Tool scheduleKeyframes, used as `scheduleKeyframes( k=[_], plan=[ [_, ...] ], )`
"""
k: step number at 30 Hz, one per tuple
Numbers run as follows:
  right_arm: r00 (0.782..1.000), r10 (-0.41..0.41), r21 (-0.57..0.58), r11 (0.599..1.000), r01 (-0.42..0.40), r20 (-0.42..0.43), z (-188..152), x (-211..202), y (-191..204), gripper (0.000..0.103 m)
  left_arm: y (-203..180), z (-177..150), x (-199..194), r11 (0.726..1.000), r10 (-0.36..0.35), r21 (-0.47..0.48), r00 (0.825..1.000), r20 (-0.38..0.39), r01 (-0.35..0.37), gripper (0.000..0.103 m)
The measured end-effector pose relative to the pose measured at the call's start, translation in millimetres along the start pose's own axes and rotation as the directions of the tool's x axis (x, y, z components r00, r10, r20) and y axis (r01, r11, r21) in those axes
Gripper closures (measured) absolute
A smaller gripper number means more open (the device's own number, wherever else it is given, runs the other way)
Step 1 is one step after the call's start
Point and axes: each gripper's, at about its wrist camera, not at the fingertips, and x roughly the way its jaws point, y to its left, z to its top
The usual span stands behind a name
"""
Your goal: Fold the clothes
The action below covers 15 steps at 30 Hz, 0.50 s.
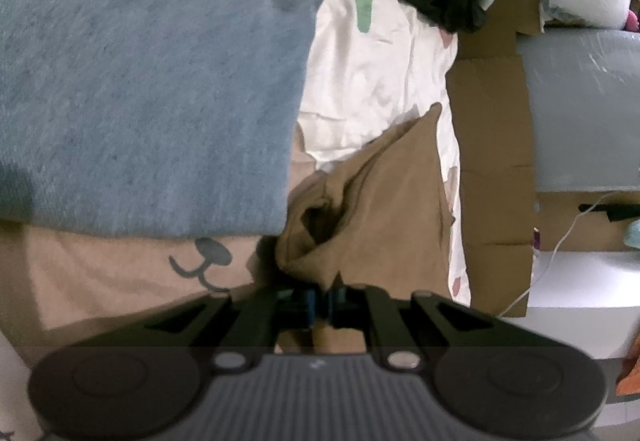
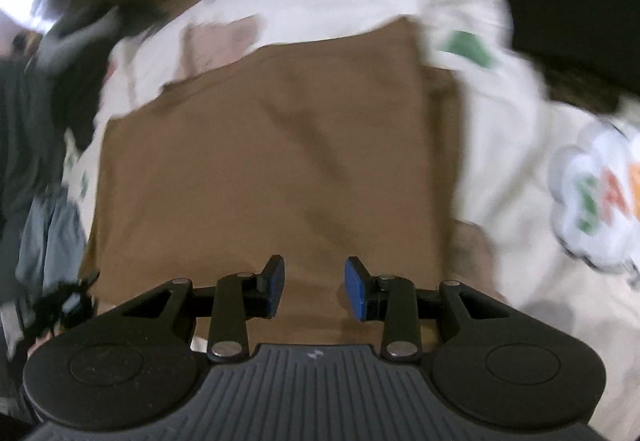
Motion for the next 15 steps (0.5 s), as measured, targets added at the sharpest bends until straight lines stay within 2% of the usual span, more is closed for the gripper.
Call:
scheduleKeyframes(
  k=[3,5,7,11,15],
  plan=[
    [1.000,-0.030,-0.106,0.994,0.029,-0.008,-1,26,30,0.067,-1,0,0,1.000,-0.003,0.007,1.000,-0.003,0.003,0.097],
    [0.999,-0.050,-0.132,0.990,0.048,-0.013,-7,44,42,0.067,-1,-1,-1,1.000,-0.005,0.005,1.000,-0.005,0.005,0.097],
    [0.998,-0.034,-0.106,0.994,0.030,-0.044,-12,65,46,0.069,-1,-1,-1,1.000,-0.003,0.009,1.000,-0.007,0.003,0.097],
    [0.999,-0.015,-0.091,0.996,0.011,-0.050,-28,94,54,0.070,0,-1,1,1.000,0.000,0.013,1.000,-0.008,0.000,0.097],
    [0.999,-0.029,-0.133,0.991,0.023,-0.042,-42,109,71,0.070,1,-4,1,1.000,0.008,0.006,1.000,-0.004,-0.008,0.096]
  ],
)
